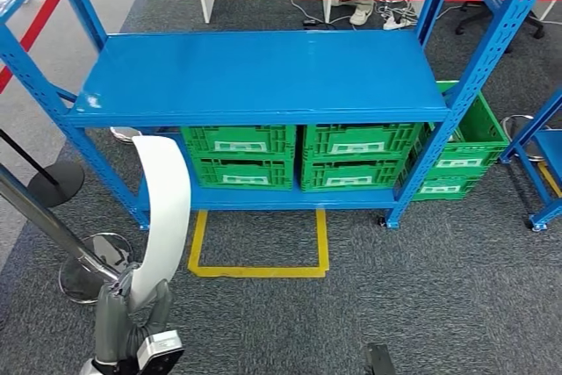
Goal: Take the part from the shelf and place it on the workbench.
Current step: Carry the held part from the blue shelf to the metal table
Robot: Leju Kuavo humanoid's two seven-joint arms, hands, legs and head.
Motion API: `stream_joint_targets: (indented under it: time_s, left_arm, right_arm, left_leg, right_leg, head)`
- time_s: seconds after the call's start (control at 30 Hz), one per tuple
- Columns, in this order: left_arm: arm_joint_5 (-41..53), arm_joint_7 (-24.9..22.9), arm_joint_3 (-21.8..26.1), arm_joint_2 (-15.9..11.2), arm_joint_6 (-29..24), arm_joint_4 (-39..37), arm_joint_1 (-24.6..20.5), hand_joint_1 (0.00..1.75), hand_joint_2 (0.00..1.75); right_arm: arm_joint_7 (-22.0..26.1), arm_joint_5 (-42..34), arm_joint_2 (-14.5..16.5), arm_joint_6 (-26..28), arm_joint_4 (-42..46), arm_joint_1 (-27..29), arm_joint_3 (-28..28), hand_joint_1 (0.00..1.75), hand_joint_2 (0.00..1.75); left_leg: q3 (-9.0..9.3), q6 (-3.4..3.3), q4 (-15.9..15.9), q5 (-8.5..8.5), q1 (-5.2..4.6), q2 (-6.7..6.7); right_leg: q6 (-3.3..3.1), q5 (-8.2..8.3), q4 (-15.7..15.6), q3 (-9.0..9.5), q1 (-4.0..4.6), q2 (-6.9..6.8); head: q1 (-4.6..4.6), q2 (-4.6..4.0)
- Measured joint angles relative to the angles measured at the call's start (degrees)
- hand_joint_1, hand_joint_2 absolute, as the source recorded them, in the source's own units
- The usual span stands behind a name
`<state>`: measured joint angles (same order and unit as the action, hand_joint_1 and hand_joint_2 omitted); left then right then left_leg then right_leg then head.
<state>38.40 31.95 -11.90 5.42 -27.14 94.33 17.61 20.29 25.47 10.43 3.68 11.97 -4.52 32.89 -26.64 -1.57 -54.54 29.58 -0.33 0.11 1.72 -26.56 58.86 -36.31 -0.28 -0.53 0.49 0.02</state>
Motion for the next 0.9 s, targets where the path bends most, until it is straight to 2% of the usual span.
stream_joint_targets:
  time_s: [0.03, 0.1, 0.13, 0.17, 0.2, 0.23, 0.27, 0.3, 0.33, 0.37, 0.4, 0.43, 0.47, 0.5, 0.57, 0.6, 0.63, 0.67, 0.7, 0.73, 0.77, 0.83, 0.87, 0.9]
  left_arm:
    - [0.0, 0.0, 0.02, 0.04, 0.01, -0.01, 0.0, 1.75, 1.75]
    - [0.0, 0.0, 0.04, 0.11, 0.02, -0.05, 0.01, 1.75, 1.75]
    - [0.01, 0.0, 0.05, 0.13, 0.03, -0.07, 0.01, 1.75, 1.75]
    - [0.01, 0.0, 0.07, 0.13, 0.03, -0.09, 0.01, 1.75, 1.75]
    - [0.01, 0.0, 0.07, 0.14, 0.04, -0.1, 0.01, 1.75, 1.75]
    - [0.01, 0.0, 0.08, 0.14, 0.04, -0.1, 0.01, 1.75, 1.75]
    - [0.01, 0.0, 0.08, 0.16, 0.04, -0.1, 0.02, 1.75, 1.75]
    - [0.01, 0.0, 0.09, 0.19, 0.03, -0.1, 0.01, 1.75, 1.75]
    - [0.01, 0.0, 0.11, 0.21, 0.03, -0.1, -0.01, 1.75, 1.75]
    - [0.02, 0.0, 0.11, 0.23, 0.03, -0.1, -0.01, 1.75, 1.75]
    - [0.02, -0.01, 0.1, 0.25, 0.03, -0.1, -0.01, 1.75, 1.75]
    - [0.03, -0.02, 0.1, 0.26, 0.04, -0.1, 0.04, 1.75, 1.75]
    - [0.02, -0.04, 0.1, 0.26, 0.05, -0.1, 0.12, 1.75, 1.75]
    - [0.01, -0.08, 0.1, 0.26, 0.07, -0.1, 0.19, 1.75, 1.75]
    - [-0.03, -0.21, 0.1, 0.22, 0.09, -0.1, 0.31, 1.75, 1.75]
    - [-0.04, -0.3, 0.1, 0.2, 0.11, -0.1, 0.35, 1.75, 1.75]
    - [-0.05, -0.38, 0.09, 0.19, 0.12, -0.1, 0.4, 1.75, 1.75]
    - [-0.05, -0.51, 0.08, 0.18, 0.12, -0.1, 0.45, 1.75, 1.75]
    - [-0.01, -0.7, 0.04, 0.16, 0.13, -0.1, 0.49, 1.75, 1.75]
    - [0.05, -0.91, -0.03, 0.15, 0.15, -0.1, 0.51, 1.75, 1.75]
    - [0.17, -1.15, -0.17, 0.14, 0.19, -0.1, 0.5, 1.75, 1.75]
    - [0.47, -1.58, -0.75, 0.16, 0.36, -0.1, 0.36, 1.75, 1.75]
    - [0.6, -1.8, -1.12, 0.19, 0.45, -0.1, 0.28, 1.75, 1.75]
    - [0.68, -2.0, -1.55, 0.2, 0.51, -0.11, 0.18, 1.75, 1.75]
  right_arm:
    - [-0.01, 0.02, 0.0, 0.0, -0.01, 0.05, 0.0, 0.0, 1.75]
    - [-0.03, 0.04, 0.0, -0.01, -0.01, 0.08, 0.0, 0.0, 1.75]
    - [-0.03, 0.04, 0.0, -0.01, -0.01, 0.09, 0.0, 0.0, 1.75]
    - [-0.03, 0.04, 0.0, -0.01, -0.01, 0.09, 0.0, 0.0, 1.75]
    - [-0.03, 0.04, 0.0, -0.01, -0.01, 0.1, 0.0, 0.0, 1.75]
    - [-0.03, 0.04, 0.0, -0.01, -0.01, 0.09, 0.0, 0.0, 1.75]
    - [-0.03, 0.04, 0.0, -0.01, -0.01, 0.03, 0.0, 0.0, 1.75]
    - [-0.03, 0.04, 0.0, -0.01, -0.01, -0.05, 0.0, 0.0, 1.75]
    - [-0.03, 0.05, 0.0, -0.01, -0.01, -0.16, 0.0, 0.0, 1.75]
    - [-0.03, 0.07, 0.0, 0.02, -0.01, -0.22, 0.0, 0.0, 1.75]
    - [-0.05, 0.12, 0.0, 0.07, -0.01, -0.23, 0.01, 0.0, 1.75]
    - [-0.11, 0.21, 0.01, 0.14, -0.03, -0.17, 0.01, 0.0, 1.75]
    - [-0.19, 0.33, 0.01, 0.22, -0.05, -0.08, 0.02, 0.0, 1.75]
    - [-0.3, 0.49, 0.01, 0.29, -0.07, -0.03, 0.03, 0.0, 1.75]
    - [-0.43, 0.73, 0.01, 0.32, -0.1, 0.05, 0.04, 0.0, 1.75]
    - [-0.47, 0.79, 0.0, 0.29, -0.1, 0.09, 0.04, 0.0, 1.75]
    - [-0.48, 0.81, 0.0, 0.27, -0.1, 0.14, 0.04, 0.0, 1.75]
    - [-0.49, 0.83, 0.0, 0.25, -0.1, 0.19, 0.04, 0.0, 1.75]
    - [-0.49, 0.81, 0.0, 0.26, -0.1, 0.25, 0.05, 0.0, 1.75]
    - [-0.46, 0.79, 0.0, 0.31, -0.1, 0.31, 0.06, 0.0, 1.75]
    - [-0.43, 0.74, 0.0, 0.36, -0.1, 0.37, 0.09, 0.0, 1.75]
    - [-0.38, 0.53, 0.0, 0.5, -0.1, 0.46, 0.26, 0.0, 1.75]
    - [-0.38, 0.42, 0.0, 0.57, -0.1, 0.47, 0.38, 0.0, 1.75]
    - [-0.42, 0.32, 0.0, 0.63, -0.1, 0.48, 0.55, 0.0, 1.75]
  left_leg:
    - [-0.63, -0.4, 0.08, -0.66, 0.06, 0.1]
    - [-2.2, -0.8, -0.13, -1.82, -0.17, 0.18]
    - [-3.08, -0.81, -0.27, -2.42, -0.29, 0.21]
    - [-3.99, -0.8, -0.42, -3.01, -0.38, 0.23]
    - [-4.9, -0.74, -0.6, -3.57, -0.43, 0.24]
    - [-5.76, -0.64, -0.79, -4.1, -0.46, 0.23]
    - [-6.43, -0.48, -1.0, -4.56, -0.47, 0.2]
    - [-7.01, -0.28, -1.28, -4.97, -0.55, 0.17]
    - [-7.47, -0.04, -1.51, -5.44, -0.61, 0.17]
    - [-7.83, 0.2, -1.66, -5.93, -0.62, 0.17]
    - [-8.16, 0.47, -1.69, -6.47, -0.59, 0.2]
    - [-8.44, 0.76, -1.64, -6.93, -0.5, 0.18]
    - [-8.75, 1.09, -1.77, -6.66, -0.38, 0.11]
    - [-9.16, 1.45, -2.65, -5.28, -0.28, 0.03]
    - [-10.57, 2.15, -7.88, 0.17, 0.01, -0.07]
    - [-11.35, 2.41, -11.74, 2.97, 0.16, -0.08]
    - [-11.9, 2.63, -15.35, 4.67, 0.31, -0.07]
    - [-11.85, 2.79, -17.68, 5.02, 0.44, -0.07]
    - [-10.92, 2.9, -17.99, 4.08, 0.56, -0.07]
    - [-9.11, 2.94, -16.32, 2.44, 0.68, -0.07]
    - [-6.58, 2.88, -12.96, 0.89, 0.76, -0.09]
    - [-1.66, 2.43, -5.33, 0.29, 0.72, -0.42]
    - [-0.31, 2.16, -2.9, 0.73, 0.63, -0.59]
    - [0.18, 1.85, -1.73, 1.15, 0.49, -0.7]
  right_leg:
    - [0.2, -2.51, 2.29, -0.89, -0.04, 0.15]
    - [0.49, -7.85, 9.46, -2.8, -0.08, 0.3]
    - [0.57, -8.96, 12.72, -3.23, -0.09, 0.31]
    - [0.62, -8.71, 14.62, -3.01, -0.09, 0.31]
    - [0.59, -7.3, 14.55, -1.87, -0.09, 0.31]
    - [0.52, -5.45, 12.5, 0.24, -0.09, 0.31]
    - [0.41, -4.21, 8.77, 3.17, -0.1, 0.34]
    - [0.32, -3.89, 4.13, 6.52, -0.05, 0.4]
    - [0.18, -4.32, 0.04, 9.23, 0.01, 0.48]
    - [0.06, -4.95, -2.8, 10.93, 0.11, 0.57]
    - [-0.12, -5.26, -4.21, 11.59, 0.28, 0.64]
    - [-0.45, -5.03, -4.57, 11.17, 0.28, 0.61]
    - [-0.9, -4.51, -4.61, 10.75, 0.27, 0.5]
    - [-1.48, -3.97, -4.68, 10.28, 0.21, 0.36]
    - [-2.42, -2.92, -4.53, 9.11, 0.12, 0.09]
    - [-2.62, -2.49, -4.29, 8.31, 0.14, 0.02]
    - [-2.66, -2.08, -4.0, 7.47, 0.15, -0.07]
    - [-2.64, -1.7, -3.63, 6.6, 0.14, -0.16]
    - [-2.57, -1.37, -3.21, 5.7, 0.13, -0.22]
    - [-2.48, -1.07, -2.74, 4.83, 0.11, -0.26]
    - [-2.32, -0.83, -2.27, 4.08, 0.09, -0.25]
    - [-1.79, -0.33, -1.55, 2.94, 0.16, -0.16]
    - [-1.46, 0.0, -1.41, 2.59, 0.18, -0.1]
    - [-1.1, 0.42, -1.42, 2.32, 0.17, -0.04]
  head:
    - [0.07, -0.01]
    - [0.19, -0.01]
    - [0.17, -0.02]
    - [0.17, -0.01]
    - [0.17, -0.01]
    - [0.17, 0.0]
    - [0.18, 0.0]
    - [0.18, 0.0]
    - [0.15, -0.01]
    - [0.13, -0.02]
    - [0.11, -0.02]
    - [0.12, -0.02]
    - [0.17, -0.02]
    - [0.17, -0.01]
    - [0.03, -0.01]
    - [-0.08, -0.01]
    - [-0.12, -0.01]
    - [-0.1, 0.0]
    - [-0.11, 0.0]
    - [-0.11, 0.01]
    - [-0.12, 0.0]
    - [-0.1, 0.0]
    - [-0.08, -0.01]
    - [-0.06, 0.0]
